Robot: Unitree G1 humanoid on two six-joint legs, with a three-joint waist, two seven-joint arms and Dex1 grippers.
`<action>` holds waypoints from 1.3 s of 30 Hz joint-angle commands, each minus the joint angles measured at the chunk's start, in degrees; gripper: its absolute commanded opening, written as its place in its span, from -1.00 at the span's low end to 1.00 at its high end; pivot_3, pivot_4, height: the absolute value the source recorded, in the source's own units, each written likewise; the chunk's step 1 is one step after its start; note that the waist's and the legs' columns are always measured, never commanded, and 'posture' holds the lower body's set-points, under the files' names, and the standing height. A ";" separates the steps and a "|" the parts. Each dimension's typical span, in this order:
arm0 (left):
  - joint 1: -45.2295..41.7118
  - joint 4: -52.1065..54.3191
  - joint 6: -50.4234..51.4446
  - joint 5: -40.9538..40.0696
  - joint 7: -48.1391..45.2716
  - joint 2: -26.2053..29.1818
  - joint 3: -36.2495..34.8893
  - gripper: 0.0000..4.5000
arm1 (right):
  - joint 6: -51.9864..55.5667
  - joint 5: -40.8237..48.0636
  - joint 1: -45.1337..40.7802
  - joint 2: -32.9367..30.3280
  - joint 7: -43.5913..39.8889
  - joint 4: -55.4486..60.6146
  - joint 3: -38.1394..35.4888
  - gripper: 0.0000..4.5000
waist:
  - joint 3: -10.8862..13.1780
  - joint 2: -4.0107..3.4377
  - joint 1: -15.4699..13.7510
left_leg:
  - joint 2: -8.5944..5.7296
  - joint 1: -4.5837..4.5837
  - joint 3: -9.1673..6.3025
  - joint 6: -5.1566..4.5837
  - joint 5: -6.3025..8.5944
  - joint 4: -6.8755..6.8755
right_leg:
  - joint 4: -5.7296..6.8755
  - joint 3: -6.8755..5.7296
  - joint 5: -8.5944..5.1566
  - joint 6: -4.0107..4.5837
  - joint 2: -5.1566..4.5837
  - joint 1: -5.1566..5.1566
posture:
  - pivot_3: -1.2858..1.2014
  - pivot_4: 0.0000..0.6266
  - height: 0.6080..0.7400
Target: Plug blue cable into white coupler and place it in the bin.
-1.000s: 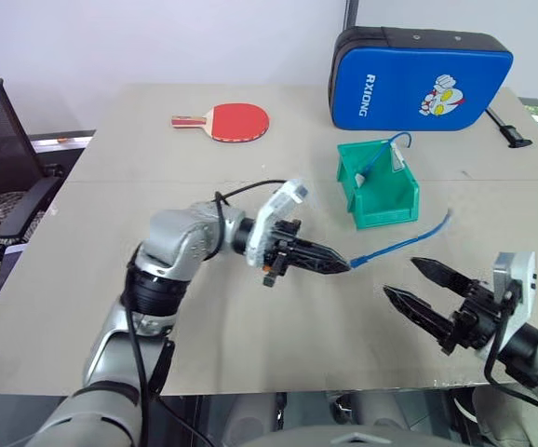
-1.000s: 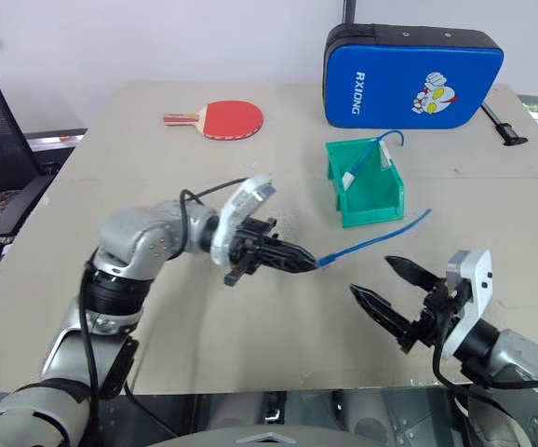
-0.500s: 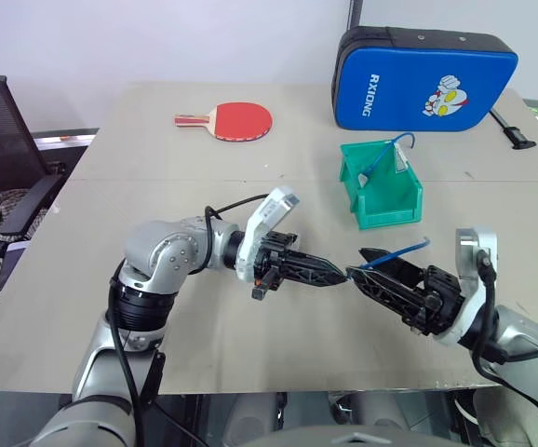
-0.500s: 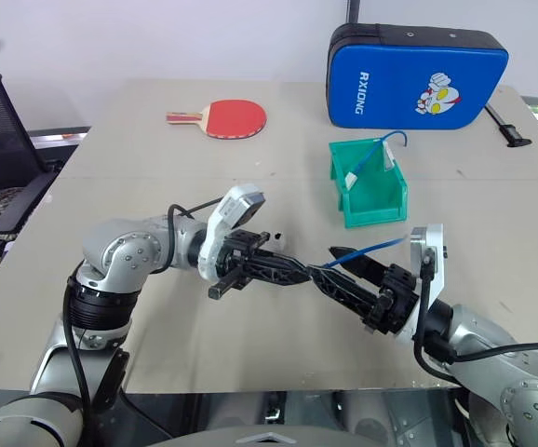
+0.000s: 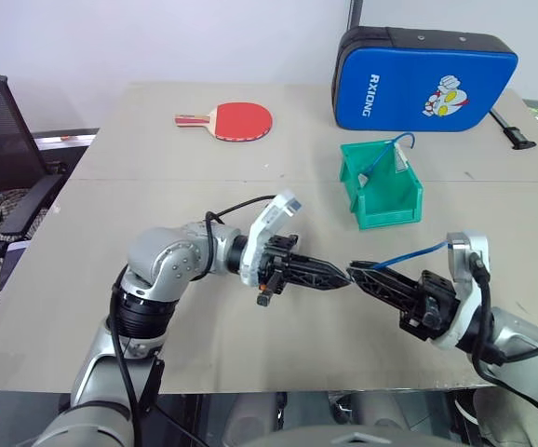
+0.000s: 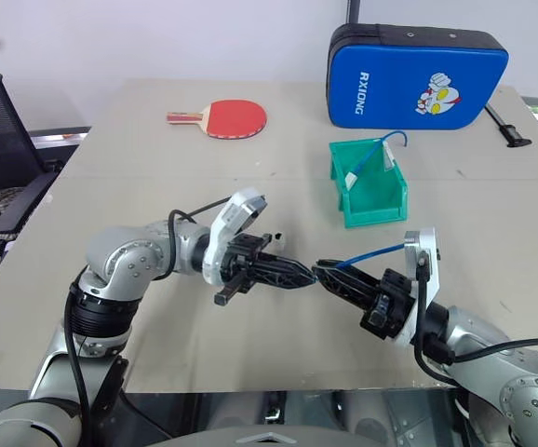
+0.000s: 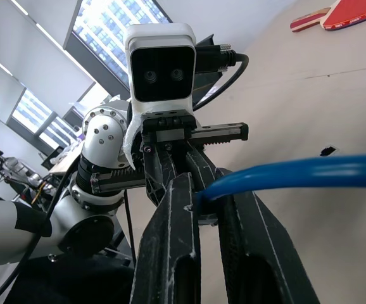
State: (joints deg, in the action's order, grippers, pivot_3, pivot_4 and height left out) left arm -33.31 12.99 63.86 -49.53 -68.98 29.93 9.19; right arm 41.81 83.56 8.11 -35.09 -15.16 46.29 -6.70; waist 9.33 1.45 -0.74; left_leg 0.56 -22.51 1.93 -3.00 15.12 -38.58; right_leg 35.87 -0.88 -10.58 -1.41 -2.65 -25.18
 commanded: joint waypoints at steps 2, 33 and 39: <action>1.28 1.72 -7.43 3.61 1.99 1.81 -2.31 -0.04 | -1.85 -2.10 0.60 -0.11 -1.84 0.20 -0.38 -1.00 | 0.00 0.00 0.08 | 0.00 0.02 0.01 0.00 0.00 0.00 | 0.00 0.01 0.00 0.00 0.01 0.00 | 0.03 -0.52 0.87; 14.60 -11.99 -46.56 36.66 21.47 -3.64 0.38 0.65 | -3.88 -14.28 0.04 3.42 -3.14 -4.04 1.07 -1.00 | -0.02 0.01 -0.07 | 0.04 -0.05 0.01 0.00 0.00 -0.02 | 0.00 -0.04 0.10 -0.12 -0.06 -0.01 | 0.03 -0.52 0.87; 11.46 -19.25 -51.28 37.71 15.62 -1.35 0.31 0.65 | -3.44 -14.67 -0.42 3.12 -3.34 -4.06 1.36 -1.00 | -0.02 0.00 -0.09 | 0.05 -0.02 -0.02 0.00 0.00 -0.02 | 0.01 -0.11 0.02 0.00 -0.02 -0.01 | 0.03 -0.52 0.87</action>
State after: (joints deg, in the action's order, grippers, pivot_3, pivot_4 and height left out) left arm -20.96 -5.96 14.42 -11.44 -52.25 28.29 10.33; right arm 38.54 68.38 8.09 -31.81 -18.19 39.99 -5.19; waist 9.31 1.45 -0.83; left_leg 0.61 -22.54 1.93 -3.01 15.12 -38.61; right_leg 35.88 -1.00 -10.55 -1.40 -2.68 -25.18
